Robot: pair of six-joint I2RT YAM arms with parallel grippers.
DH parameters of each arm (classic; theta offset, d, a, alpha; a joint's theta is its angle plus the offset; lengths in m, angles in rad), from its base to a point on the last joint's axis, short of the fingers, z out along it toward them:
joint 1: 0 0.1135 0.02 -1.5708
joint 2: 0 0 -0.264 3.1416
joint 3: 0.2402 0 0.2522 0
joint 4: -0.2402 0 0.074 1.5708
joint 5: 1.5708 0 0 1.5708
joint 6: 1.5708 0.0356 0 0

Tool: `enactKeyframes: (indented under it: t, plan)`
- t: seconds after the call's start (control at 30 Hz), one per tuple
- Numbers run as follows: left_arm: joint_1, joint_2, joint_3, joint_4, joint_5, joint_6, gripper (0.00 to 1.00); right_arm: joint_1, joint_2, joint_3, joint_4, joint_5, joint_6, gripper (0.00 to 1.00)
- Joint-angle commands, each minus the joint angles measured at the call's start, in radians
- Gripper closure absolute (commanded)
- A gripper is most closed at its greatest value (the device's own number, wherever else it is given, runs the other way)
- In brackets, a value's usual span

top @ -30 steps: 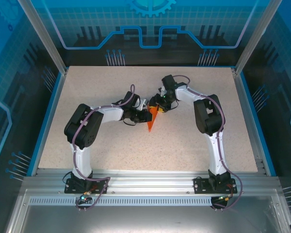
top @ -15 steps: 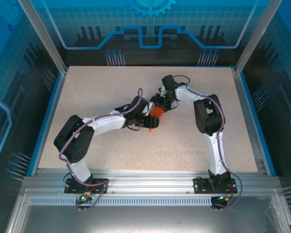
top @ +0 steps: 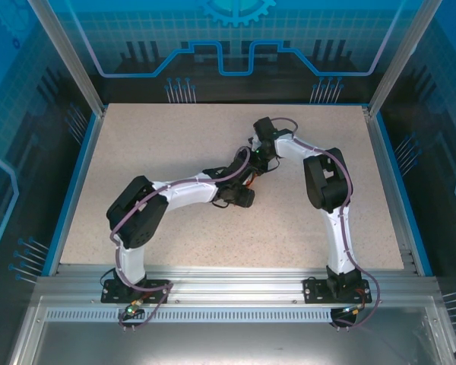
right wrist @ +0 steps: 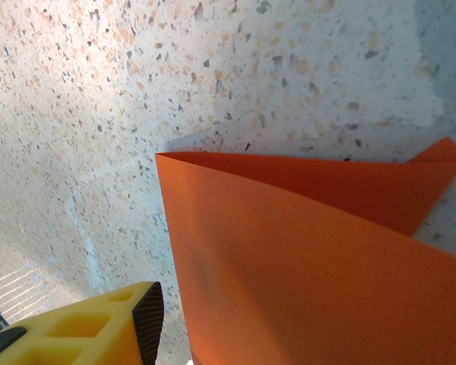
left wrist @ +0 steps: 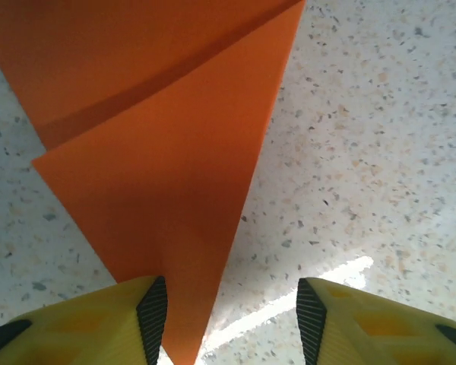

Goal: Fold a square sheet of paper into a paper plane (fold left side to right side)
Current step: Fold the wing for the fifth time at the center of the table.

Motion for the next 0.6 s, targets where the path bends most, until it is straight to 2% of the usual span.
enactKeyframes:
  t: [0.0, 0.2, 0.57]
  plan:
    - [-0.019, 0.051, 0.056, -0.066, -0.09, 0.049, 0.5, 0.02, 0.072, -0.015, -0.066, 0.022, -0.01, 0.45]
    - [-0.025, 0.081, 0.078, -0.083, -0.162, 0.056, 0.55, 0.017, 0.074, -0.015, -0.067, 0.023, -0.011, 0.45]
    - [-0.028, 0.095, 0.079, -0.075, -0.188, 0.069, 0.68, 0.018, 0.075, -0.013, -0.068, 0.018, -0.011, 0.45]
